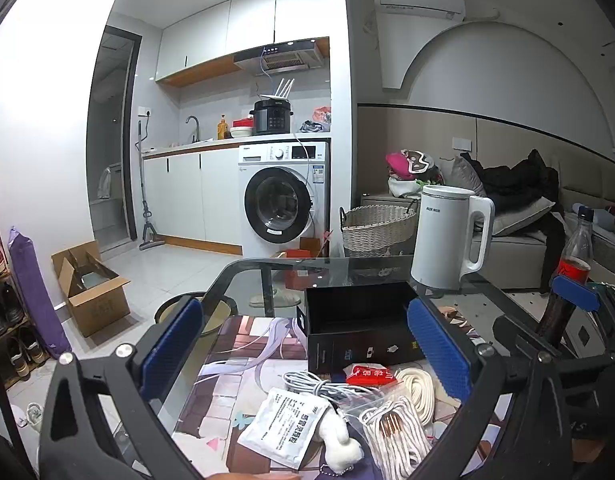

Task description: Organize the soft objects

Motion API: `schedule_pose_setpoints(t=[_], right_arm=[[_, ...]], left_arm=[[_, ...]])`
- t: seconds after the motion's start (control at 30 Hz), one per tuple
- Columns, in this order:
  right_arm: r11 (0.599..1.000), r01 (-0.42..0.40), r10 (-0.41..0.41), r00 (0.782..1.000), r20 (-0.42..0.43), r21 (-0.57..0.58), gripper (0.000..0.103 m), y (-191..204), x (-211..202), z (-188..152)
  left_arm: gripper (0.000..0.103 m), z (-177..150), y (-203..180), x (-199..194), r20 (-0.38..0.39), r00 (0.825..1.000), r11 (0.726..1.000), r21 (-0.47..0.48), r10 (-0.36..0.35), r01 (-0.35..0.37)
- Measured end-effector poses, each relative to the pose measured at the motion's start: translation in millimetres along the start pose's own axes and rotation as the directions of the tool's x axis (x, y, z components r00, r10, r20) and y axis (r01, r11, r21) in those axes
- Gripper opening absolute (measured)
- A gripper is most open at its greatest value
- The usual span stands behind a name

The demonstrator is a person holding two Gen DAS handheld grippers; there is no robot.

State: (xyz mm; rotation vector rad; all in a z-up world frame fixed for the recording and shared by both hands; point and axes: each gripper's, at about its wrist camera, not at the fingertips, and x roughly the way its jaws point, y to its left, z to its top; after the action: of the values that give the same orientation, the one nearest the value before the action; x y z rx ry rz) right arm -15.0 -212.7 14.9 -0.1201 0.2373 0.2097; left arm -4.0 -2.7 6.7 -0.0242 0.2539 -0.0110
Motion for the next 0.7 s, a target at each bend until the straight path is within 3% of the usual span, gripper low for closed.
schedule_pose_setpoints(t=[0.47,0.7], right_arm=[[1.000,0.011,-0.011,1.000,-0.003,-0.007,0.102,1,6,-3],[1.000,0.008,-0.009,1.000,-0.009,-0.017,0.102,0,7,-4]], left_arm=[[0.103,-3,1,2,-0.005,1.000,1.000,-0.003,-0.009,0.009],[0.103,-5,6,13,-0.048,0.999,0.999,-0.032,-0.013,0.012]])
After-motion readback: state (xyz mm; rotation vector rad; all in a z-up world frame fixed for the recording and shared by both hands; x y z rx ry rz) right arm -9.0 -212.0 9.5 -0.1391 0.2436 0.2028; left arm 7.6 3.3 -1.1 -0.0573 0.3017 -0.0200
